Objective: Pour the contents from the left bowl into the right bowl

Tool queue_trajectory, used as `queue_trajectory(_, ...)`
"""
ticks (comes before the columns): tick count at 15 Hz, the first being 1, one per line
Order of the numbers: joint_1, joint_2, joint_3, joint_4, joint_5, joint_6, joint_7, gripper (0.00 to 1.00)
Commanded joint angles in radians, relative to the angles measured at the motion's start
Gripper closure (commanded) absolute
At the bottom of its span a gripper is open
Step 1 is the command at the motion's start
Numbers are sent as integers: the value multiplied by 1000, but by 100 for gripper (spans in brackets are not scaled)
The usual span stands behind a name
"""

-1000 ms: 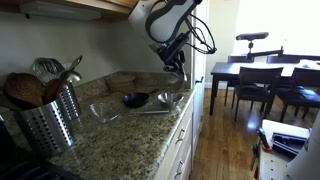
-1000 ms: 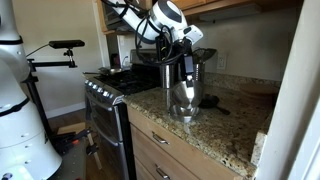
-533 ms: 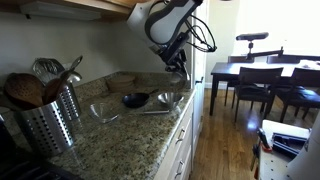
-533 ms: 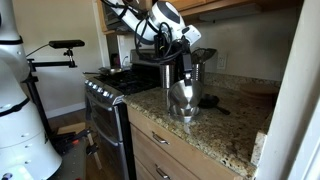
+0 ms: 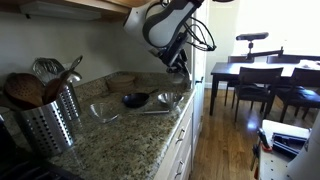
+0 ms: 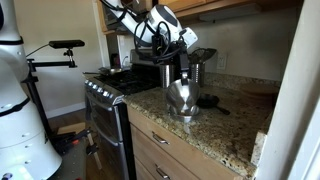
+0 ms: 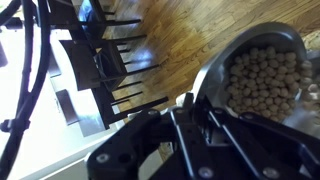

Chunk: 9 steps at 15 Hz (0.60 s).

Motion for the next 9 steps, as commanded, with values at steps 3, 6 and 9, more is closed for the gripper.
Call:
queue_trajectory(3,25,13,12,24,-40,-77,2,92)
queue_trajectory(6,27,25,16,40,-52,-82,-2,92)
queue_trajectory(9,22,49,13,58,-67,-68,-10,92)
